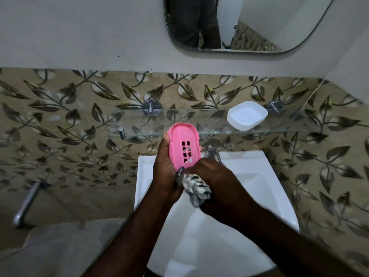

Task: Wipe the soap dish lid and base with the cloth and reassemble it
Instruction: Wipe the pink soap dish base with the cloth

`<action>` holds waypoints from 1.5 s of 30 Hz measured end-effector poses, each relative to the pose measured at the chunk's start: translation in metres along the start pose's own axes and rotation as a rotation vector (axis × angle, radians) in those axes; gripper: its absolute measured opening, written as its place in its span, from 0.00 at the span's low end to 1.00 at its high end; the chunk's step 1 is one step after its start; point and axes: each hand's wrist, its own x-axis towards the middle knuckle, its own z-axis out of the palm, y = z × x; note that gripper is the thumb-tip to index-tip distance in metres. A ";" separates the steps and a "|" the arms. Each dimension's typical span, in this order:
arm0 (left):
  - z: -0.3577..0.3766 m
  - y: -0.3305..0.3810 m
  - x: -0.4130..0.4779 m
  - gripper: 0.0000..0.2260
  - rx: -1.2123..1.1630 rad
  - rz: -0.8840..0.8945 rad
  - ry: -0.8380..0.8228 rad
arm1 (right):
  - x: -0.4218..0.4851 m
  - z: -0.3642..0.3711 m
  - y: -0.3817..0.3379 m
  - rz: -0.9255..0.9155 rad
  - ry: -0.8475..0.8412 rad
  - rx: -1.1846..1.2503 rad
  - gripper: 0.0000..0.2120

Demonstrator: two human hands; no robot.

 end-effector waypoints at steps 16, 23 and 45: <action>-0.007 -0.003 -0.007 0.33 0.198 0.059 0.018 | -0.020 -0.004 0.035 -0.009 -0.129 -0.367 0.22; -0.008 0.000 -0.004 0.26 0.260 0.028 -0.012 | -0.016 -0.002 0.046 0.086 -0.067 -0.284 0.25; -0.009 -0.015 -0.003 0.36 0.365 0.113 0.017 | -0.034 0.007 0.038 0.184 0.067 0.093 0.06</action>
